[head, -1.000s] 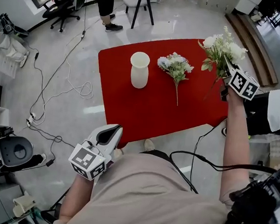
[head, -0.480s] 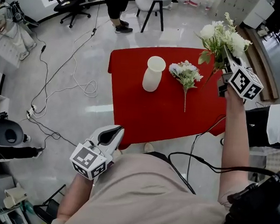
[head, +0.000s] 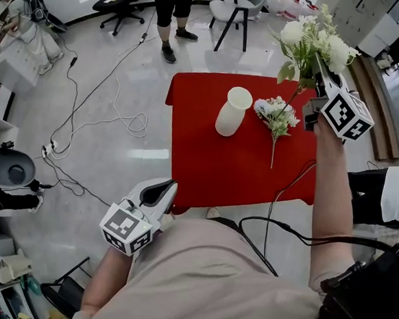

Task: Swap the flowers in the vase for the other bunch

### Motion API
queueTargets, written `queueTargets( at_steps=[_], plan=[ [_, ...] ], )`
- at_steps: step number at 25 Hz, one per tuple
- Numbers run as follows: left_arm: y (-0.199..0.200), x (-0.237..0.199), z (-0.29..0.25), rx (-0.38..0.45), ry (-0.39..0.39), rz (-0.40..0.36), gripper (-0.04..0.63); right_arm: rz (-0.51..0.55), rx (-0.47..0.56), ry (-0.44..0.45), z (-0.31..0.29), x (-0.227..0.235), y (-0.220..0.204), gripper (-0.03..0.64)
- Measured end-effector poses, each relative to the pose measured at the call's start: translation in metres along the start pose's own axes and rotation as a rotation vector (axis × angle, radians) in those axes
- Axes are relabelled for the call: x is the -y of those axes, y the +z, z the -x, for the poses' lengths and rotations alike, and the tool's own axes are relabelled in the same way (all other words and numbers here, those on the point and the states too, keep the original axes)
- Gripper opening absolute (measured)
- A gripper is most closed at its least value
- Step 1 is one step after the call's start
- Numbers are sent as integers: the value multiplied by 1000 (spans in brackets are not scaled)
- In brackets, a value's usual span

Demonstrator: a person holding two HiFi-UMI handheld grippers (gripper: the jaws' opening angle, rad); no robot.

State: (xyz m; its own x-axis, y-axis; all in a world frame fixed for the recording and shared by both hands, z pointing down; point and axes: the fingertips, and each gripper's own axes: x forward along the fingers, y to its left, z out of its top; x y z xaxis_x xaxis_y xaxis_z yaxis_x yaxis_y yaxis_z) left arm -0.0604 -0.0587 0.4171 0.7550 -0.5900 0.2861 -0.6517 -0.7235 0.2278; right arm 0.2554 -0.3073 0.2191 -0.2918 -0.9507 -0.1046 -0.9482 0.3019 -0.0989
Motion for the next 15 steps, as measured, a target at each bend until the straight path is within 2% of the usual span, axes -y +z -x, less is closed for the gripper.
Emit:
queueTargets(
  at_steps=[4, 15],
  plan=[
    [8, -23, 16, 5, 22, 13, 9, 0, 18, 43, -30, -35, 8, 51],
    [6, -38, 33, 16, 88, 44, 9, -34, 51, 155, -65, -85, 0, 51]
  ],
)
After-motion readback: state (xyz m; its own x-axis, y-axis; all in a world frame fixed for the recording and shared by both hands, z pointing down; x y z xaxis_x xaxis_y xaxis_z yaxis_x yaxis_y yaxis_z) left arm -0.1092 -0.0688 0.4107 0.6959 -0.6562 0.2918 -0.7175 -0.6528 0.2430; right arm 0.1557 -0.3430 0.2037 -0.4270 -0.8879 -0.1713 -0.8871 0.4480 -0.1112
